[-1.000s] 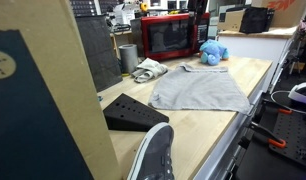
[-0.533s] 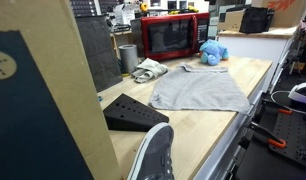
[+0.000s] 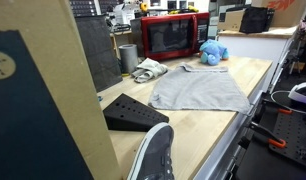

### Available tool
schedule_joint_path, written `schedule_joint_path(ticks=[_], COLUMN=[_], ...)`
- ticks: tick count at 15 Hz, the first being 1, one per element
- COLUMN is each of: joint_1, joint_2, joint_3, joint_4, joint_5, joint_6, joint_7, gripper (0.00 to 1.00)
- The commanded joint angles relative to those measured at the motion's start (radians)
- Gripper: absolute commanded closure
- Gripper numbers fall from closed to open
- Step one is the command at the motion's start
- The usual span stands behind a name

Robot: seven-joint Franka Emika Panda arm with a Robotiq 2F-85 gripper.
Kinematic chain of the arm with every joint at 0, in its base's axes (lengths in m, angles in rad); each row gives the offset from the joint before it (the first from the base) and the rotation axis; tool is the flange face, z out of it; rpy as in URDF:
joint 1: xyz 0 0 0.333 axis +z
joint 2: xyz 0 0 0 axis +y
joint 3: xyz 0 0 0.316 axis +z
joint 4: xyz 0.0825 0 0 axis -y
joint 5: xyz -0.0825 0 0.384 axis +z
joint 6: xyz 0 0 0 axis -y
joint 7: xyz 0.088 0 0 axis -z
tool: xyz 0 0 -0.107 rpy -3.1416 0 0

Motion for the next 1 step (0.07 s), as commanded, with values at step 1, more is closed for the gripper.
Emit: schedule_joint_path(ticks=[1], joint_1=[0.003], joint_2=[0.001], joint_3=[-0.003], joint_4=[0.002], joint_5=[-0.002], joint_6=[-0.002], joint_7=[0.002], gripper=[0.0])
